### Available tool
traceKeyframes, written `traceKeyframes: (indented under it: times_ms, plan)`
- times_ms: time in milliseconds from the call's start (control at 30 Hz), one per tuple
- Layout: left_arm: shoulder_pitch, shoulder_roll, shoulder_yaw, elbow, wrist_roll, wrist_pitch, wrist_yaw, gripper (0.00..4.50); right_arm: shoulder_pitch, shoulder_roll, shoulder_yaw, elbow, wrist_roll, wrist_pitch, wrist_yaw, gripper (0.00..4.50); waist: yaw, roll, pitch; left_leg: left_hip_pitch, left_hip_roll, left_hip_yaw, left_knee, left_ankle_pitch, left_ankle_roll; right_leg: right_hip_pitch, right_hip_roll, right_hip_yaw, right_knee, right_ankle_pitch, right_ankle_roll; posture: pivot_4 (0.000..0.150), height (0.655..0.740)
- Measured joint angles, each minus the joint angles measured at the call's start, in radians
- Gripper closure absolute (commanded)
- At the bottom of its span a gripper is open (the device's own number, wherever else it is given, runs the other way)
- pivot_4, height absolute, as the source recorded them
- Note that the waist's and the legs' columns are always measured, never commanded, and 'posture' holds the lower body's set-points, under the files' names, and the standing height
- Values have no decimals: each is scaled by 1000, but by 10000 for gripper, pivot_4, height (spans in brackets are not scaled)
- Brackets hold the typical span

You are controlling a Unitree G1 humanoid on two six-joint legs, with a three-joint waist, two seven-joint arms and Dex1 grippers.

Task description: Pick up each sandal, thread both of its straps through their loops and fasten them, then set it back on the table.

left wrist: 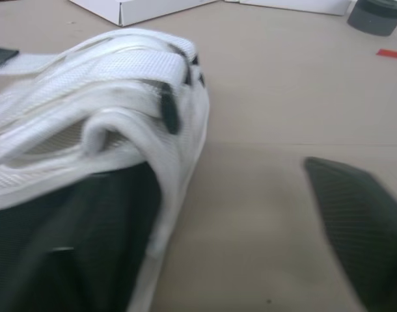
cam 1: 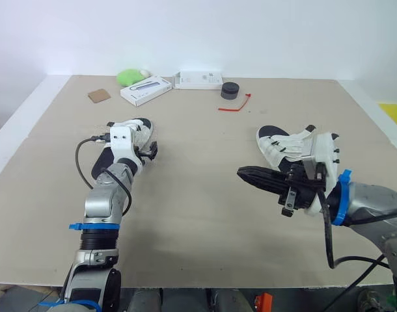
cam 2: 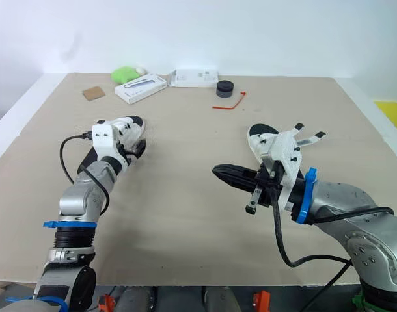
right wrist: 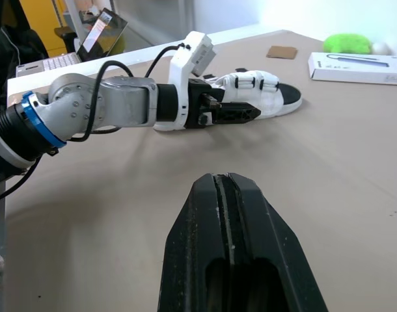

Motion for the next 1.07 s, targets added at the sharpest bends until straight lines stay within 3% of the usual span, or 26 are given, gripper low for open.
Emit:
traceKeyframes:
  times_ms: [100,233,433,533,667,733,833,1067]
  plan:
    - [3,1,7,-11,-8,17,2,601,-1,-2,-1,0,2,0,1,45000,0,0,0,0,0,0,0,0,0,0,0,0,0,0,0,1500,7400]
    - [122,68,63,-280,-73,261,24,601,-21,-11,1,49,-12,-3,13,45000,-22,-1,1,0,0,0,-1,0,0,-1,0,1,0,0,0,1500,7400]
    - [227,146,146,-558,-146,429,18,601,-63,-13,11,105,-26,-18,54,45000,-21,-1,1,0,-1,0,0,0,0,0,-1,0,0,0,1,1500,7400]
    - [294,177,186,-657,-245,417,-88,601,-75,-16,14,129,-34,-24,76,45000,-20,-2,1,0,-1,1,0,0,0,0,-2,0,0,0,1,1500,7400]
    - [433,269,250,-777,-561,418,-379,601,-56,-24,2,149,-38,-31,113,45000,-21,-2,0,0,0,2,-1,0,0,-1,-3,0,0,-1,-1,1500,7400]
    - [502,322,288,-794,-685,417,-491,601,-19,-28,-3,148,-43,-38,131,45000,-21,-2,0,0,0,2,-2,0,0,-1,-2,0,0,-2,-2,1500,7400]
    - [609,418,349,-775,-762,430,-548,601,97,-28,-13,144,-51,-41,149,45000,-19,-2,0,1,0,2,-3,0,0,-2,-3,0,0,-5,-7,1500,7400]
    - [744,551,420,-644,-758,422,-619,601,320,12,-68,76,-54,-50,133,45000,-20,-2,0,1,0,5,-1,0,0,-4,-6,0,0,-4,-7,1500,7400]
